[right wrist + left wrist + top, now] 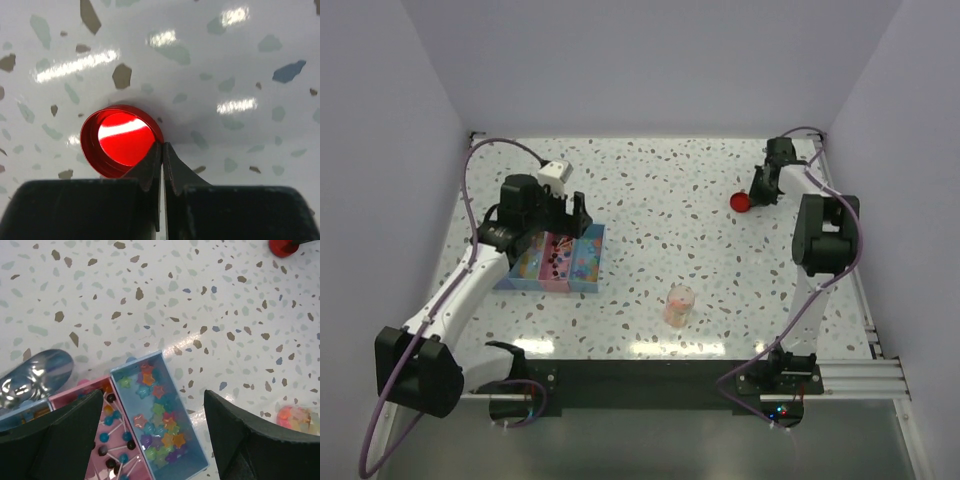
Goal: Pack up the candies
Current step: Pick up the bottle lid at the center of the board.
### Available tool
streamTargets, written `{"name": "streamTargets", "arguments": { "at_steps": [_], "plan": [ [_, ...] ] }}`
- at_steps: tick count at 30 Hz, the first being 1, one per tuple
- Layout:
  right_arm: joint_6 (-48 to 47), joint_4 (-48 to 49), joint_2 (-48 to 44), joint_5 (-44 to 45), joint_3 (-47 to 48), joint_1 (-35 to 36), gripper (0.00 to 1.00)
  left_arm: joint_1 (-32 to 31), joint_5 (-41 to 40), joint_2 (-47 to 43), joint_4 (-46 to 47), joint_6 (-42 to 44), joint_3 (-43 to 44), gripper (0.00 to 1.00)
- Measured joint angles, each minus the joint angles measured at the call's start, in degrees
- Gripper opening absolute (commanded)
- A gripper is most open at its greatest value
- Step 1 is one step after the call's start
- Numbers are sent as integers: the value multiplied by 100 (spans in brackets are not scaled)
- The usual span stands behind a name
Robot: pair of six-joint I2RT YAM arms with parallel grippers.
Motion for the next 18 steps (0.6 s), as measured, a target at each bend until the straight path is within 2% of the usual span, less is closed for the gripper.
{"name": "streamTargets", "arguments": {
  "at_steps": [4,11,18],
  "plan": [
    [-114,-96,-741,339,-599,507,0,-332,11,306,37,-136,356,82],
    [52,-90,-2076,625,-1152,2013,0,-951,-101,881,39,-352,1071,79],
    [297,-66,-2559,568,-1178,3209,0,-1377,-286,1224,33,-479,1443,73]
  ]
}}
